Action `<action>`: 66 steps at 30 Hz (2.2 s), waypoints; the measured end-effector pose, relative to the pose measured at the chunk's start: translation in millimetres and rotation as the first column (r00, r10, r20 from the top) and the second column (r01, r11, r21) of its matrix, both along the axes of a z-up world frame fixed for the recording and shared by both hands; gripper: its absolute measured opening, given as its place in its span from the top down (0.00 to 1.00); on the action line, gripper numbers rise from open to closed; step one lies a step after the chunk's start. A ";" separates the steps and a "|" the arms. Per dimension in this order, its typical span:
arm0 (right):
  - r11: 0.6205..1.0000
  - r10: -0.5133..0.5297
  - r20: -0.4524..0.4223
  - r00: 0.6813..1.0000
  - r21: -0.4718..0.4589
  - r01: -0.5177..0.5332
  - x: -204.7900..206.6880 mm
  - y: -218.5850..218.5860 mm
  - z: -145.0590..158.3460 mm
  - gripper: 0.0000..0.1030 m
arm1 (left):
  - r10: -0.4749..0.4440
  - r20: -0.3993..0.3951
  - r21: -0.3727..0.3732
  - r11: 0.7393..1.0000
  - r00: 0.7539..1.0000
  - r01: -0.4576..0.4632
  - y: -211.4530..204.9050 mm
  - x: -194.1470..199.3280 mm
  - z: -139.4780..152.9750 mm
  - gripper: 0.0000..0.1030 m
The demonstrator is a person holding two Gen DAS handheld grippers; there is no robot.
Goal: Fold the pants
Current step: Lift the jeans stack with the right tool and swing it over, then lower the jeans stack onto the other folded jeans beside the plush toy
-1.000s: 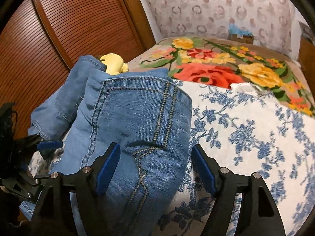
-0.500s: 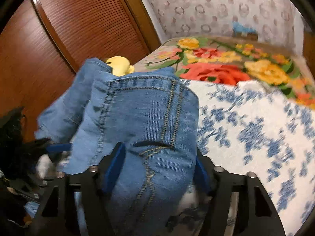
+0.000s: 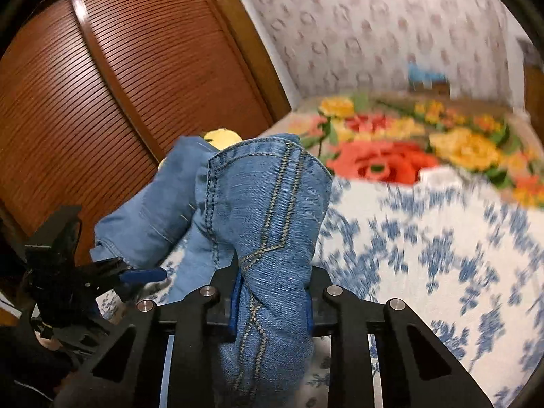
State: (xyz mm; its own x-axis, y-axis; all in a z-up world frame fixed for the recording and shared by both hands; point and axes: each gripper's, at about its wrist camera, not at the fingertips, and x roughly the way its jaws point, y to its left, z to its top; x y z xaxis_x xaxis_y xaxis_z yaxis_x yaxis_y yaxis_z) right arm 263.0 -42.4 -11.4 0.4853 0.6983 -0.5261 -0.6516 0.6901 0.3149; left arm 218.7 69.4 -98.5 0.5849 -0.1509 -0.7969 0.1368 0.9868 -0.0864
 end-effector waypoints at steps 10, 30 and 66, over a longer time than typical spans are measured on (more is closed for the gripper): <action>0.998 -0.021 0.116 0.993 -0.057 0.027 -30.4 5.7 50.4 0.75 | 0.024 0.052 0.005 1.000 0.998 -0.024 9.5 -13.2 21.8 0.22; 0.984 0.167 0.325 0.931 -0.107 -0.139 -99.0 99.4 153.6 0.76 | 0.177 0.296 -0.065 0.984 0.939 -0.165 91.6 -68.9 108.2 0.22; 0.988 0.137 0.206 0.969 -0.097 -0.120 -39.1 179.5 86.2 0.55 | 0.368 0.158 -0.035 0.929 0.916 -0.367 201.7 -47.2 36.6 0.22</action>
State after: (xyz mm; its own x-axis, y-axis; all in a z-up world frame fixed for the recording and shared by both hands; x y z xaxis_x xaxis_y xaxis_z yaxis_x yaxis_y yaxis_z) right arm 224.0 137.1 74.8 0.5005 0.7204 -0.4802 -0.7821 0.6141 0.1060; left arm 171.5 271.1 -61.9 0.7183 0.0960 -0.6891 -0.2235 0.9698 -0.0978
